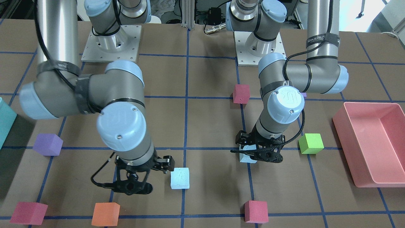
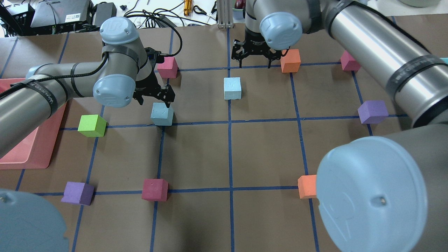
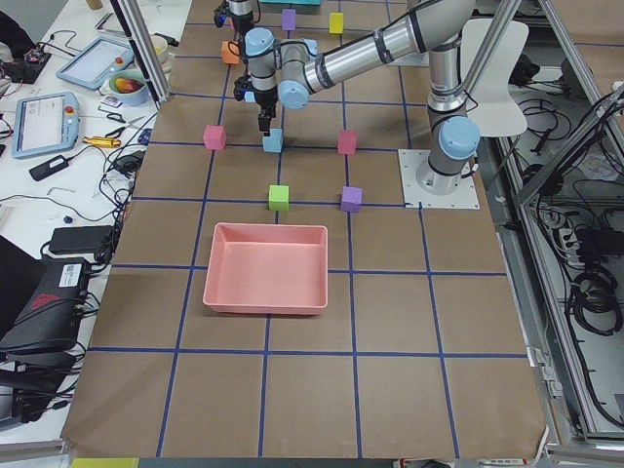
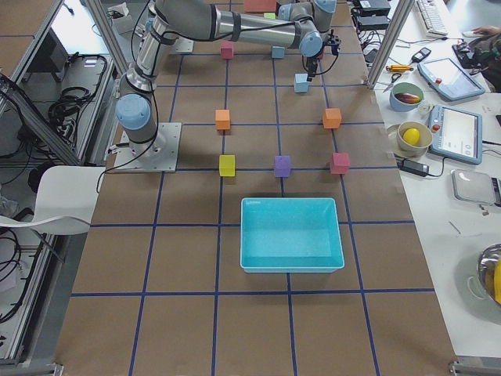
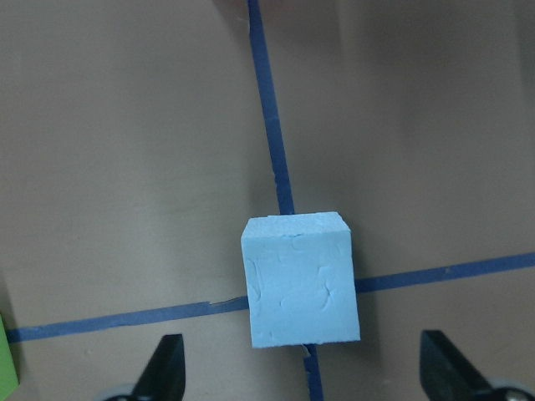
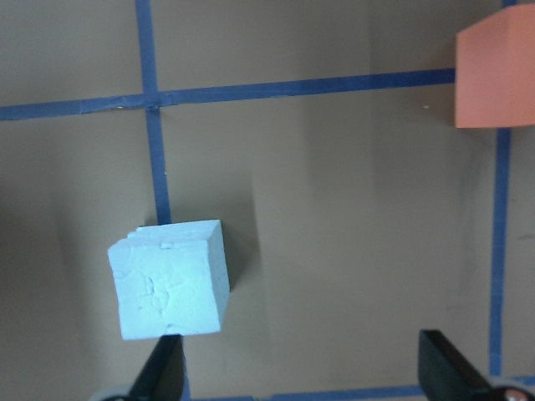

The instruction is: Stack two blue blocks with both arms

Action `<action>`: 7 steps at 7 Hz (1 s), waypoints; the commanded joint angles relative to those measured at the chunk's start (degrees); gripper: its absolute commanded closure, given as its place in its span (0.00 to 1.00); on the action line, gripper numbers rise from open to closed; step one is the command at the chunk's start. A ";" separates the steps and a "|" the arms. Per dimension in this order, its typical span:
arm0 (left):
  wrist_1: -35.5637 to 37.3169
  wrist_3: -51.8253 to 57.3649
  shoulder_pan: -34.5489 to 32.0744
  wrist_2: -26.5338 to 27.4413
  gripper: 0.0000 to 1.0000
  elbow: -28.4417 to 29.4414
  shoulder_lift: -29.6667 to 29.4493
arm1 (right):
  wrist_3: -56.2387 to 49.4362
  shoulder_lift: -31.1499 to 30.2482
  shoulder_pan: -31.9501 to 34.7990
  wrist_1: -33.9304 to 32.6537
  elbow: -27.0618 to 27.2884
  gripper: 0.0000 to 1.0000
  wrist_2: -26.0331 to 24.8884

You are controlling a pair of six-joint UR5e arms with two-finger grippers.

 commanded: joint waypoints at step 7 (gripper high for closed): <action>4.04 -3.08 0.04 -1.75 0.64 1.16 -6.19 | -9.19 -27.31 -8.83 9.47 18.94 0.00 -1.34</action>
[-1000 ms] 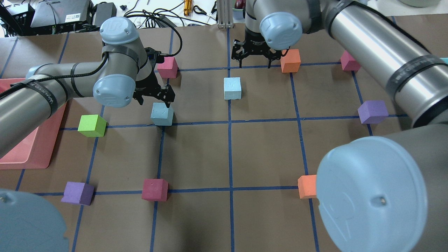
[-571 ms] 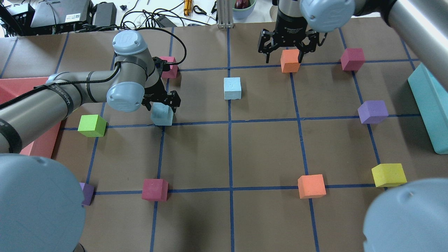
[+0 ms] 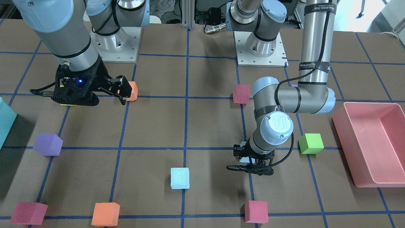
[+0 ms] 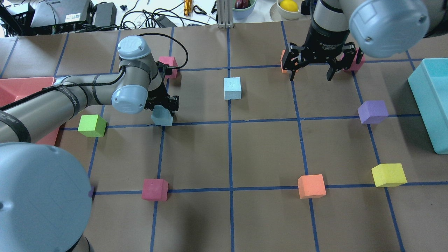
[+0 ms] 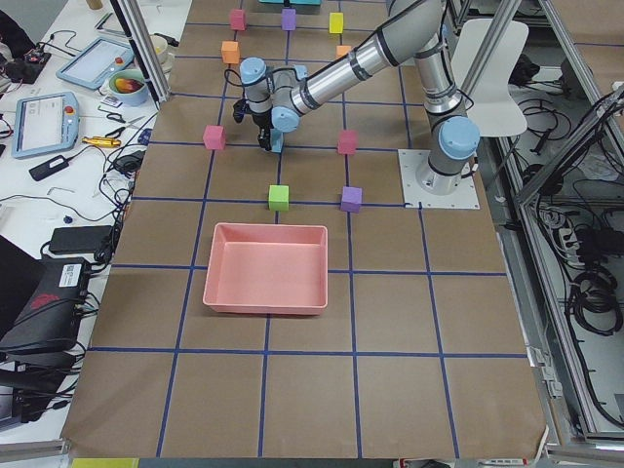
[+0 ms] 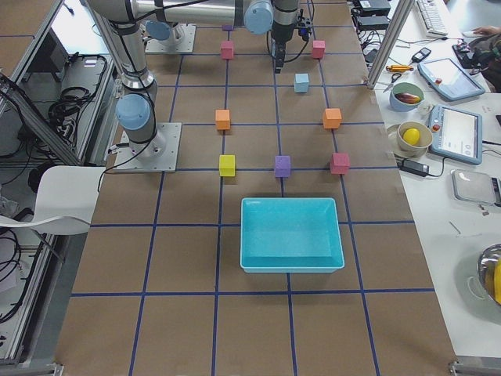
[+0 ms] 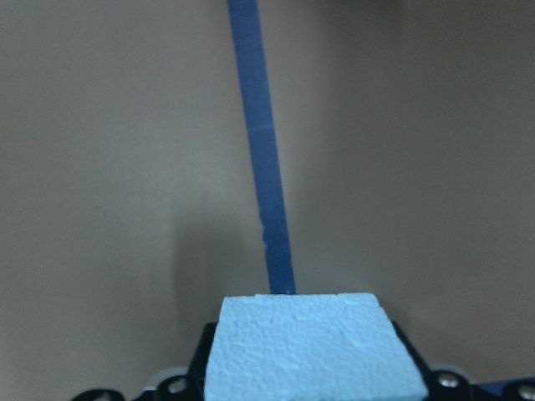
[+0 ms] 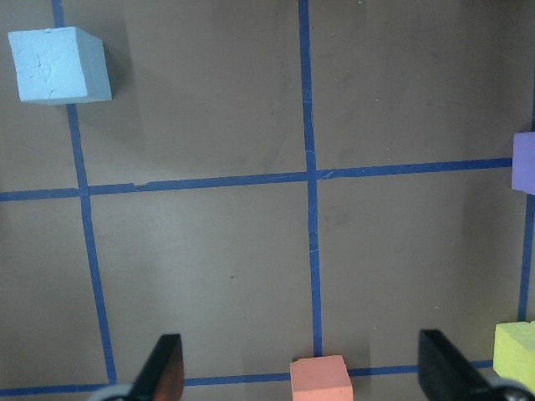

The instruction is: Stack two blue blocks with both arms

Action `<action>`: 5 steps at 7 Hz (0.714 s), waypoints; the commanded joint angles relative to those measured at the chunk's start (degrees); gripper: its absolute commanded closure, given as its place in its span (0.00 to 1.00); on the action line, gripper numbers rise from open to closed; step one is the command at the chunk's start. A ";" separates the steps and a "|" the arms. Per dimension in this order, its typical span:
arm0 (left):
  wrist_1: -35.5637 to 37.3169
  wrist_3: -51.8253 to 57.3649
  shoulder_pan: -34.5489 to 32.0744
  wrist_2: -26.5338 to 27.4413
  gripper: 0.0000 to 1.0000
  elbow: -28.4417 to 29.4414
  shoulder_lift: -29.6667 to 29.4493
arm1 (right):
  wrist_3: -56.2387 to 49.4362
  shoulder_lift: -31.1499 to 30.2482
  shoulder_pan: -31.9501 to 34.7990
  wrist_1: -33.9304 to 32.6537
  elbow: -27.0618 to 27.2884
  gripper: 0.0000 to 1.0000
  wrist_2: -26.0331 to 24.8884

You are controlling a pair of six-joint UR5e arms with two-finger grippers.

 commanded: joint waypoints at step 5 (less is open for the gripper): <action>-11.81 -20.23 -10.78 -4.51 0.63 26.71 -7.45 | -0.69 -5.24 -3.06 7.12 0.89 0.00 -1.85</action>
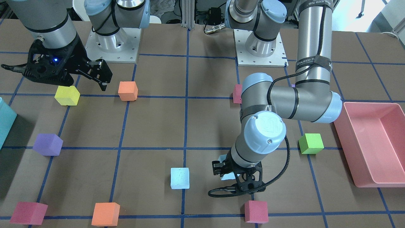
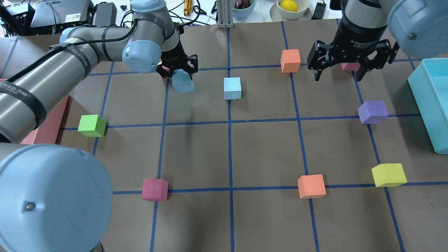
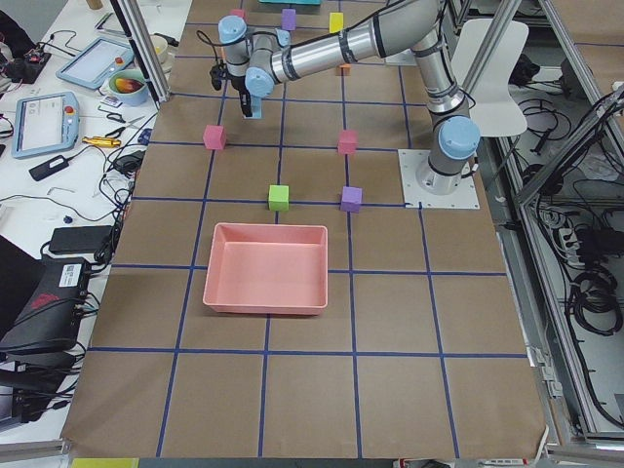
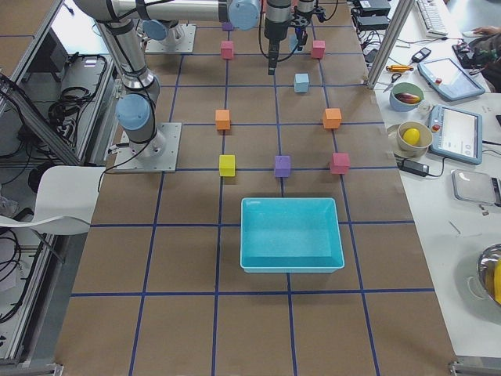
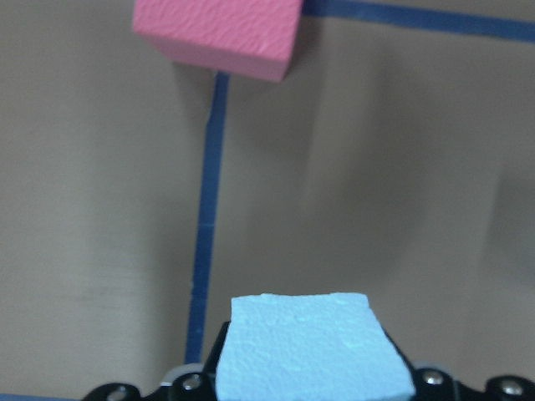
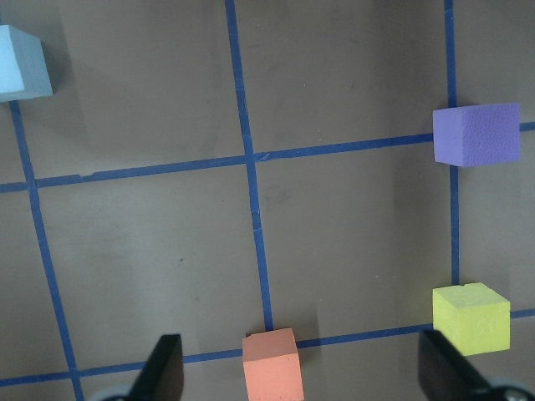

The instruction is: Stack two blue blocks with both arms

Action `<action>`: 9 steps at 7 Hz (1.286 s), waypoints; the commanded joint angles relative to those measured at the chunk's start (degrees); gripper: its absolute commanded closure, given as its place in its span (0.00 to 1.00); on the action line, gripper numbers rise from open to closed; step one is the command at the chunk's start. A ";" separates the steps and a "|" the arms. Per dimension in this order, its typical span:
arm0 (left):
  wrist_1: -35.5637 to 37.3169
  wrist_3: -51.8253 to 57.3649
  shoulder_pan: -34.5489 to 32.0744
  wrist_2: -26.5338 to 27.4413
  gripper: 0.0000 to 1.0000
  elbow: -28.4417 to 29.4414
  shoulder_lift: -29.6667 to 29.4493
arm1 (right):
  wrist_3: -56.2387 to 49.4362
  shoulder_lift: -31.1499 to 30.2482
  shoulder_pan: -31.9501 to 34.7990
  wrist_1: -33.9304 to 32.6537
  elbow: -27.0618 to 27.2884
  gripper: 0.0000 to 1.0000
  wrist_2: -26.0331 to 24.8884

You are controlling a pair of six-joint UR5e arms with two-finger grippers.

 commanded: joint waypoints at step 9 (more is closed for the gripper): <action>1.74 -9.35 -10.53 0.19 0.10 10.08 -10.39 | -1.61 -1.08 -0.53 3.92 0.43 0.00 0.17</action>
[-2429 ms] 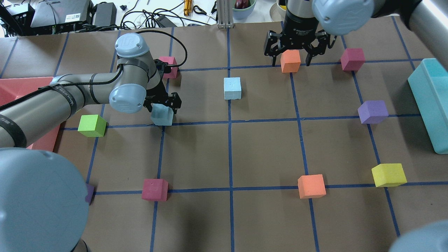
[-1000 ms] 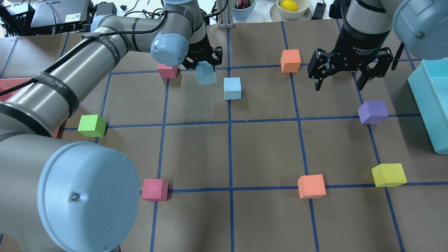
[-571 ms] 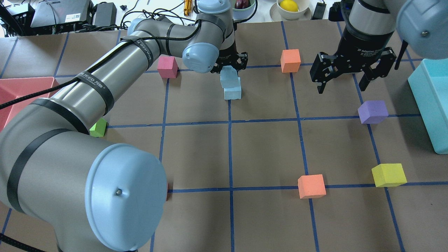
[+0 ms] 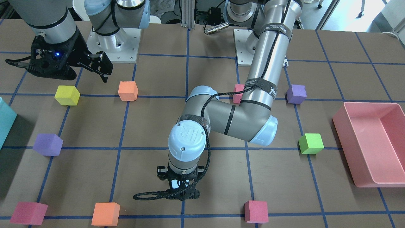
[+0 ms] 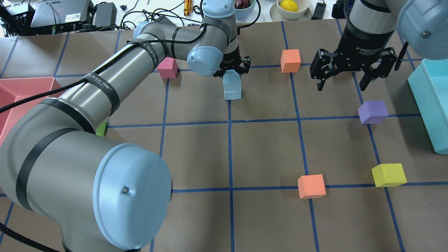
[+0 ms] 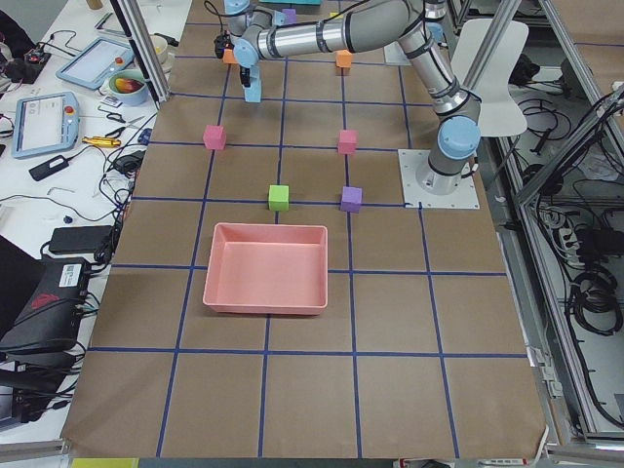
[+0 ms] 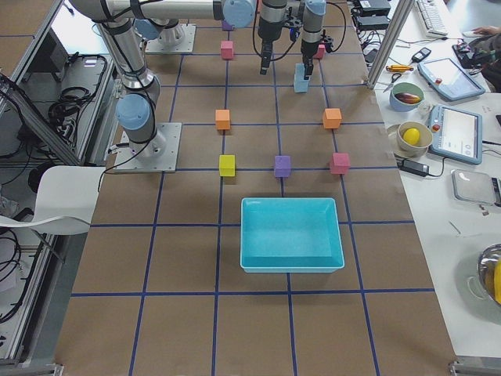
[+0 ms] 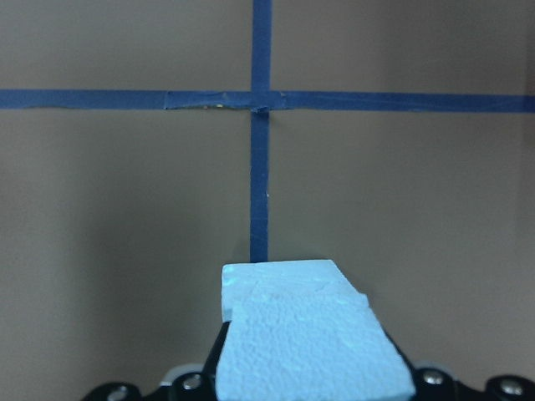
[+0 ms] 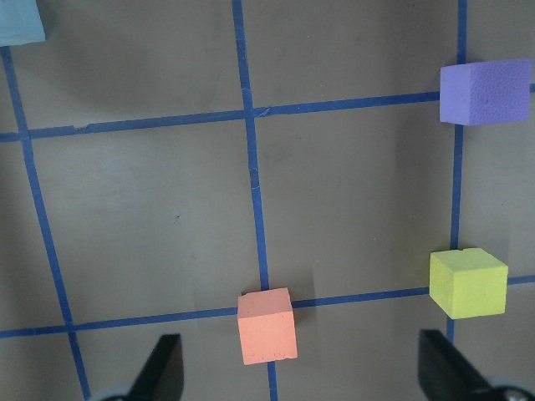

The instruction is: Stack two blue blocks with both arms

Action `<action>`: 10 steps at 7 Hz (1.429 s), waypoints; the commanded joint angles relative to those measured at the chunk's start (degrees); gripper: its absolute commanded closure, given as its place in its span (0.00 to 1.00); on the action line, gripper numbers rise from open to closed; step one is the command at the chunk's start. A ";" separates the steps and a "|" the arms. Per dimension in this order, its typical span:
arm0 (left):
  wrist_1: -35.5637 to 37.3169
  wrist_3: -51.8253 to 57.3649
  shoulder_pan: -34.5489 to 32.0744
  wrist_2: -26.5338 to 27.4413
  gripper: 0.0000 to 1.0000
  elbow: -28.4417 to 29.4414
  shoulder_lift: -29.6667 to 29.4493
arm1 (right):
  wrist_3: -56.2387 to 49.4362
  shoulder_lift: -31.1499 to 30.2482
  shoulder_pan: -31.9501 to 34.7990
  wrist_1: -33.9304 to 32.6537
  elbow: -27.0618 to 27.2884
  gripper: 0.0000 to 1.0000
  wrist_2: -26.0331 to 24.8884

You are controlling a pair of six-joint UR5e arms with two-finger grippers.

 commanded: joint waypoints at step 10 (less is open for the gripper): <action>-31.74 5.26 6.23 -2.36 0.00 -0.65 27.43 | 0.02 -0.09 0.36 -2.91 -0.04 0.00 0.69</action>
